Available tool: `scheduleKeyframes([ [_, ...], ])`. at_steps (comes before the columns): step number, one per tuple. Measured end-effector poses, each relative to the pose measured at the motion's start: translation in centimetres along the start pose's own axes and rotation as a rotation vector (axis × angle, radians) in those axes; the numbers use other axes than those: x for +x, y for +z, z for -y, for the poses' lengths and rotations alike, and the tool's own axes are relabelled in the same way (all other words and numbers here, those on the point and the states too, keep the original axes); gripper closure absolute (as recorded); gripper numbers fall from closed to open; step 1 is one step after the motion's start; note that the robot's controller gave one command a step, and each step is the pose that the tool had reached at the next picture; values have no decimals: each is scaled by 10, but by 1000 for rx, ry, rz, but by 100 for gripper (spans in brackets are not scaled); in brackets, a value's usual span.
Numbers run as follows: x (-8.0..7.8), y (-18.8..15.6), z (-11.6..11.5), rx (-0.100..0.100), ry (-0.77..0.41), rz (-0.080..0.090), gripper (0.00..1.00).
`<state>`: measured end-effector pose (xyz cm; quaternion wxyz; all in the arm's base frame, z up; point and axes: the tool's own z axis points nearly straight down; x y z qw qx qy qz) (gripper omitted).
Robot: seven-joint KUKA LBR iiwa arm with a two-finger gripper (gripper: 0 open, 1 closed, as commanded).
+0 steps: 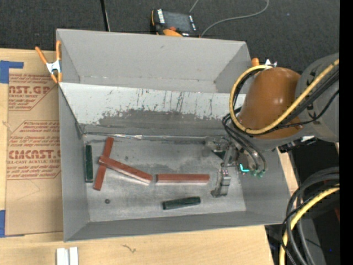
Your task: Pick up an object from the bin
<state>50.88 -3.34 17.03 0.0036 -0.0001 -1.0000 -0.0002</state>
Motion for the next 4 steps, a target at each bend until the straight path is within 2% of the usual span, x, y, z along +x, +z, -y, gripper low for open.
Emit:
scheduleKeyframes([
  [1,-35,105,-35,-2,28,3,0],
  [2,-24,69,-73,-2,35,9,0],
  [3,-18,57,-62,0,38,9,0],
  [4,-21,103,-48,0,70,5,0],
])
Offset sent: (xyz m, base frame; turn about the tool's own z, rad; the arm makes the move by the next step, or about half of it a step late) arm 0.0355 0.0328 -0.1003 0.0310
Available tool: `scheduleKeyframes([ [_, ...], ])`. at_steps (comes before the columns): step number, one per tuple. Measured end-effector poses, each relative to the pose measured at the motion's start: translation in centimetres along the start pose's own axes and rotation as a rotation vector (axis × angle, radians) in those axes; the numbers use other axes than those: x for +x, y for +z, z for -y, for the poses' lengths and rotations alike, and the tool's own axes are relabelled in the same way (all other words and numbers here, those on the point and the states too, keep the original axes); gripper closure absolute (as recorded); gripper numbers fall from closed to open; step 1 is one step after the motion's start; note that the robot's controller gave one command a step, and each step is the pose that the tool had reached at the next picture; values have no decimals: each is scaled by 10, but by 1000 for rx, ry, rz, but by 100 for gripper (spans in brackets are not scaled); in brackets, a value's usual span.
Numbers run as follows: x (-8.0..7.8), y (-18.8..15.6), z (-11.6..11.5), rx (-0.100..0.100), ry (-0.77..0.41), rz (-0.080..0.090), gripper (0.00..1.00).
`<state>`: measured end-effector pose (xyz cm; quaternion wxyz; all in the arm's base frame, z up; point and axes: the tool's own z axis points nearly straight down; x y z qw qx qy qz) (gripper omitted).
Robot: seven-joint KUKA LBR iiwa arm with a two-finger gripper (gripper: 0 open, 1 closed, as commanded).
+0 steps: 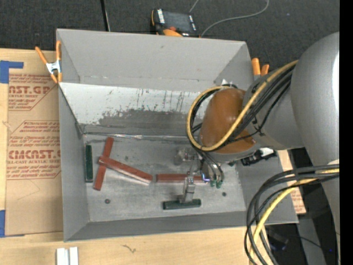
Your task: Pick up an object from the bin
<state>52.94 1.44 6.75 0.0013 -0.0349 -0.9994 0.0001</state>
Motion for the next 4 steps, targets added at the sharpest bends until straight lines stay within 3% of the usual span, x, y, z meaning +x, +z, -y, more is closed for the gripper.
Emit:
scheduleKeyframes([
  [1,0,0,-1,-1,-1,3,0],
  [2,-1,-1,-1,-1,-1,5,100],
  [4,-3,-102,-3,-2,-2,9,100],
])
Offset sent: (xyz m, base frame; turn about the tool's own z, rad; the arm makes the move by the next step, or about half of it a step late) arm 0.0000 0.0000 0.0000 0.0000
